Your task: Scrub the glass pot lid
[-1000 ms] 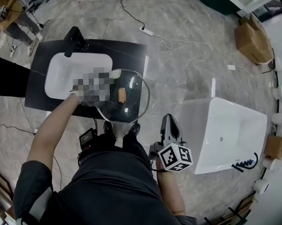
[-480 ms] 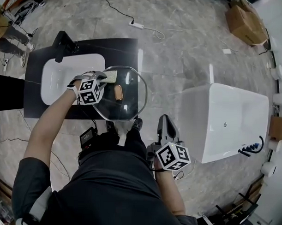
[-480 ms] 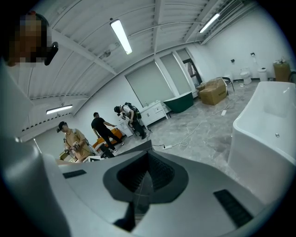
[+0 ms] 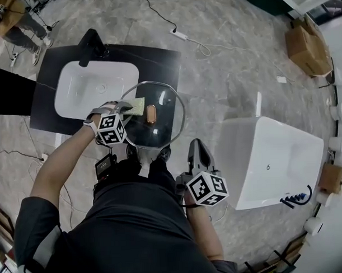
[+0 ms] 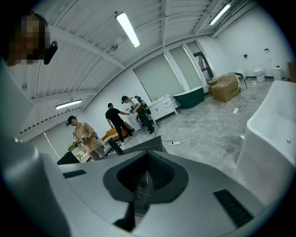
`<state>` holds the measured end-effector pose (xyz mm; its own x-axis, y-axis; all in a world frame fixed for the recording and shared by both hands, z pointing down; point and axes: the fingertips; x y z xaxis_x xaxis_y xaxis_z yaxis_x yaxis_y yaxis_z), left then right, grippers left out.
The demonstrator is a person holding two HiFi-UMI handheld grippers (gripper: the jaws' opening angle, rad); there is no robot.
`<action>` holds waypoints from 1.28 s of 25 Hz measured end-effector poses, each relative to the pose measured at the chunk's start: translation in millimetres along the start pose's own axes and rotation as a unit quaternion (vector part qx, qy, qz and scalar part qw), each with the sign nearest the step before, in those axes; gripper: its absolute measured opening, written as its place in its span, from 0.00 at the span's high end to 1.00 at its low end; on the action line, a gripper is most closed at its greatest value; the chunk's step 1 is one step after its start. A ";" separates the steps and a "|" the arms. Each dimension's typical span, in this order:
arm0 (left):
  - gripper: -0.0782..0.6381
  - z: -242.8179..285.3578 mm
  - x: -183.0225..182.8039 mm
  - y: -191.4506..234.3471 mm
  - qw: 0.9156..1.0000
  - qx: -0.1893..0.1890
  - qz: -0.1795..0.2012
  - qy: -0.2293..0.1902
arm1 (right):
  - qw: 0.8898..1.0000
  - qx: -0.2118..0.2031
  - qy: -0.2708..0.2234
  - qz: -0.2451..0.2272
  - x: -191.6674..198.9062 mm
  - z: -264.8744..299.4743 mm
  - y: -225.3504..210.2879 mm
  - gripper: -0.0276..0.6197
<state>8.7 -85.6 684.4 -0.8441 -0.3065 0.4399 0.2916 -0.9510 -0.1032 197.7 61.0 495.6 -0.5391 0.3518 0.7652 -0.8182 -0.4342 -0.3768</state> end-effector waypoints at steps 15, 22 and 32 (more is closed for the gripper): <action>0.79 -2.4 -24.0 -79.9 0.981 -0.034 -0.191 -0.033 | 0.995 -0.077 0.052 -0.029 4.9 29.8 22.7 0.95; 0.79 6.1 -50.7 -102.6 0.951 -0.037 -0.301 -0.059 | 0.992 -0.095 0.067 -0.048 5.3 33.6 16.0 0.95; 0.79 29.6 -103.0 -119.3 0.945 -0.009 -0.320 -0.064 | 0.991 -0.103 0.067 -0.059 1.3 32.6 5.3 0.95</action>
<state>74.2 60.7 677.8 -0.7835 0.3374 0.5219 -0.2683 -0.9411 0.2056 199.2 32.1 511.7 -0.4480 0.5020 0.7398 -0.8929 -0.2092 -0.3987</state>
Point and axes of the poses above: the fingertips, and each gripper's own axes: z forward along the fingers, y to its left, x out of its underside, and after that the axes turned 11 degrees about x, right-handed
